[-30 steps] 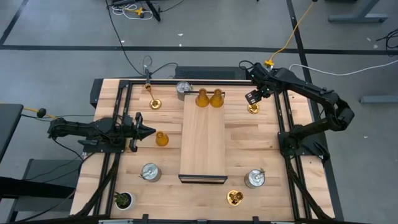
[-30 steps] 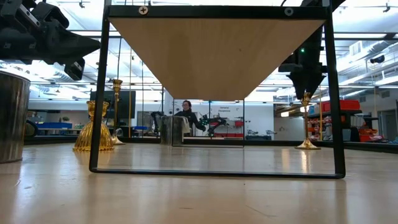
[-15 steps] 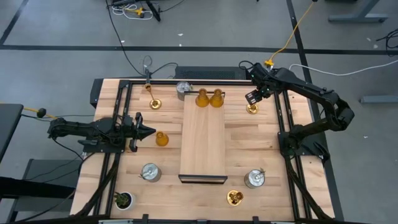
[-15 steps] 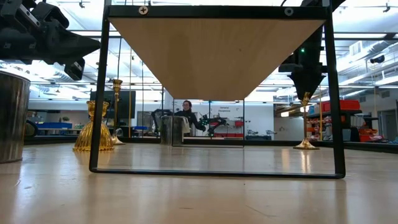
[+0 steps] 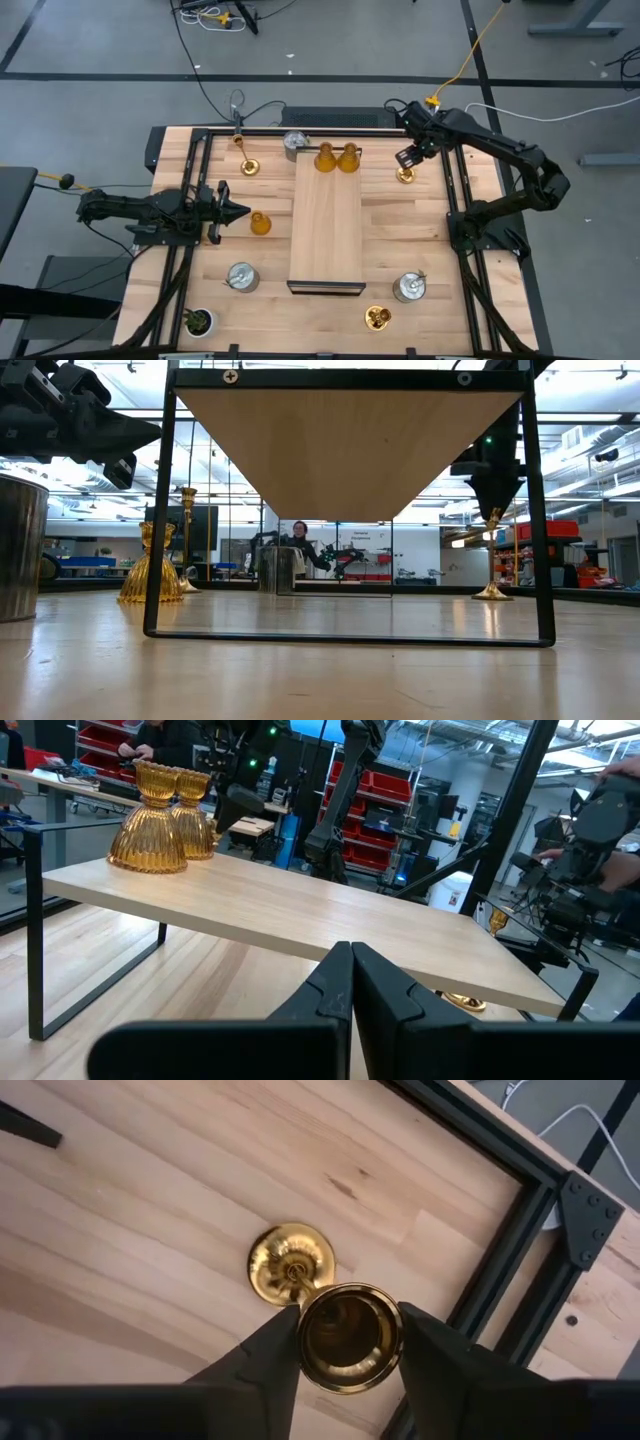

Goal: Pick & Place candle stick holders
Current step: Put the top right candle holder on the shelf

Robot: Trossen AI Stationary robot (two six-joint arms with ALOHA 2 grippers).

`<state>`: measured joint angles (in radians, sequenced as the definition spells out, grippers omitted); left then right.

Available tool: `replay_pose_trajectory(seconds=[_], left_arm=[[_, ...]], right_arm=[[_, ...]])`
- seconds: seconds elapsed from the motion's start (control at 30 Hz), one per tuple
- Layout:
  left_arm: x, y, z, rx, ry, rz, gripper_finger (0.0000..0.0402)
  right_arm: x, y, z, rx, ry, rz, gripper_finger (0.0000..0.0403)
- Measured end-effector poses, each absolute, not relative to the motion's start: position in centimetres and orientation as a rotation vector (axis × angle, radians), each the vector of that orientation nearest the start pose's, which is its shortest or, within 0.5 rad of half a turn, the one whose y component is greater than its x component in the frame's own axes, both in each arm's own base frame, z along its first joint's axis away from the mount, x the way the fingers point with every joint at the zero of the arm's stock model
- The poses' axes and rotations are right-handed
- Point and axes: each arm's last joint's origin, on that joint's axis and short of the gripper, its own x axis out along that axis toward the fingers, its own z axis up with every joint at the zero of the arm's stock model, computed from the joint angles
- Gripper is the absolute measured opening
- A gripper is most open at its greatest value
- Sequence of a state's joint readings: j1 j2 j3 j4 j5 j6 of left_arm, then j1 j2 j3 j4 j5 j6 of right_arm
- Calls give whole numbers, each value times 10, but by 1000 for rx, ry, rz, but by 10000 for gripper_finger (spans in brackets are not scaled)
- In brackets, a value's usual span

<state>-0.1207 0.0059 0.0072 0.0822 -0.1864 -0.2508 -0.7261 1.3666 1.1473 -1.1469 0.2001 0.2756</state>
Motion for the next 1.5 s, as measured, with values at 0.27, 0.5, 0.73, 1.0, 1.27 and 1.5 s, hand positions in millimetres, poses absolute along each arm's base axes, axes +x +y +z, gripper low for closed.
replay_pose_trajectory(seconds=[0.27,0.5,0.73,1.0,1.27,1.5], left_arm=[[97,-6,173,-264,-91,54,10],[97,-6,173,-264,-91,55,10],[97,-6,173,-264,-91,54,10],[97,-6,173,-264,-90,55,10],[97,-6,174,-263,-91,55,10],[97,-6,173,-263,-91,55,10]], right_arm=[[173,-161,292,587,1268,-934,146],[172,-159,310,572,1280,-887,143],[168,-154,329,528,1328,-815,145],[164,-151,357,425,1326,-742,146],[161,-148,381,347,1290,-706,146],[166,-140,387,280,1297,-645,146]])
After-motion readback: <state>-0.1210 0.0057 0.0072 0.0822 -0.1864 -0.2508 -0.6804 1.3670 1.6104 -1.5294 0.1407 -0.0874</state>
